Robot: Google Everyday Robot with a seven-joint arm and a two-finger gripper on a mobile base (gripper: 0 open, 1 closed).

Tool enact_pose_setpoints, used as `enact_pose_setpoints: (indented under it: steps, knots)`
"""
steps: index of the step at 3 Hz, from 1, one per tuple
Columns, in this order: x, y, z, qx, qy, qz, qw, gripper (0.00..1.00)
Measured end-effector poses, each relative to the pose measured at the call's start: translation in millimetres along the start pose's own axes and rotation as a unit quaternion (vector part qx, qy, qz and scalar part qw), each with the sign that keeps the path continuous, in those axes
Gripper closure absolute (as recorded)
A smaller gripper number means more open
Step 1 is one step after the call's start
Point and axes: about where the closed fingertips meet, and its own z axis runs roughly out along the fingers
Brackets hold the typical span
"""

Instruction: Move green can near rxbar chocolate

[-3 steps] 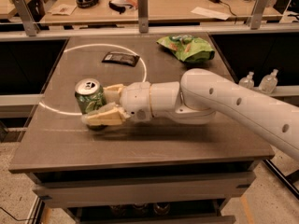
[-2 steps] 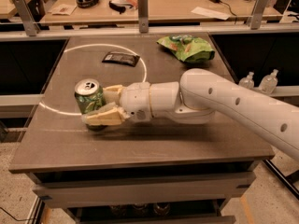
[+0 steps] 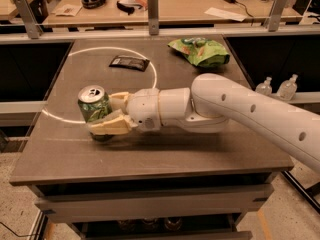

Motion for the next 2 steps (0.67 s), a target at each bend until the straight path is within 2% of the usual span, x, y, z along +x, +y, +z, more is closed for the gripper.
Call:
enact_pose_setpoints:
  steps: [1,2]
  knots:
    - [1.0,-21.4,-1.3,0.029,-0.003,-0.01,0.9995,1.0]
    - [-1.1,-51.3,-11.2,0.078,0.001,-0.028,0.9966,1.0]
